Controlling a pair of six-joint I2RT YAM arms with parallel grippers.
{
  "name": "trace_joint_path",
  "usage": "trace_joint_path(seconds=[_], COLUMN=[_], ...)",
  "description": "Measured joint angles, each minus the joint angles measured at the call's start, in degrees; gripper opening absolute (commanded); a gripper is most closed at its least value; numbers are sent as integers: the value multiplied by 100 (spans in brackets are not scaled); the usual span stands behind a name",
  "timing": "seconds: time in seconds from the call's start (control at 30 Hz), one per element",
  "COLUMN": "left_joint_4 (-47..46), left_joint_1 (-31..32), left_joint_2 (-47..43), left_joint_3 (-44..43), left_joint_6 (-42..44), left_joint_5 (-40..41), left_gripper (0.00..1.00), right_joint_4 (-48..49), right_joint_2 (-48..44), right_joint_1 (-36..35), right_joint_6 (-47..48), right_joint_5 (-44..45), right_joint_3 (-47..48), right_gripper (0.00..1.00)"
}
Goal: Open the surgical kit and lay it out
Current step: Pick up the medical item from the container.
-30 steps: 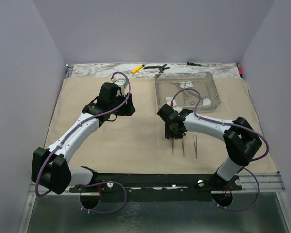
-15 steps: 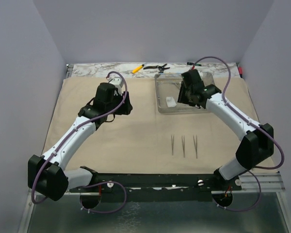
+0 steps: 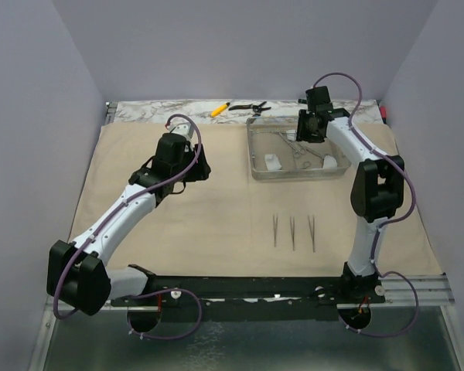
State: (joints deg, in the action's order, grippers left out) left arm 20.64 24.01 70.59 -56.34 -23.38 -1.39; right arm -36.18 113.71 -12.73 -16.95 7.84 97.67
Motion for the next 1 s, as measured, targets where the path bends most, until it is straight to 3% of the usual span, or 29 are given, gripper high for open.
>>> trace_joint_path(seconds=[0.6, 1.0], left_joint_4=[-566, -636], left_joint_1=[0, 0], left_joint_2=[1276, 1388], left_joint_3=[-164, -216], left_joint_6=[-361, -409], left_joint_5=[518, 516], left_gripper=[59, 59], right_joint_4=[476, 525], right_joint_2=[1974, 2218], right_joint_1=[186, 232], right_joint_6=[1749, 1880], right_joint_5=[-293, -605], right_joint_3=[1692, 1764], right_gripper=[47, 43])
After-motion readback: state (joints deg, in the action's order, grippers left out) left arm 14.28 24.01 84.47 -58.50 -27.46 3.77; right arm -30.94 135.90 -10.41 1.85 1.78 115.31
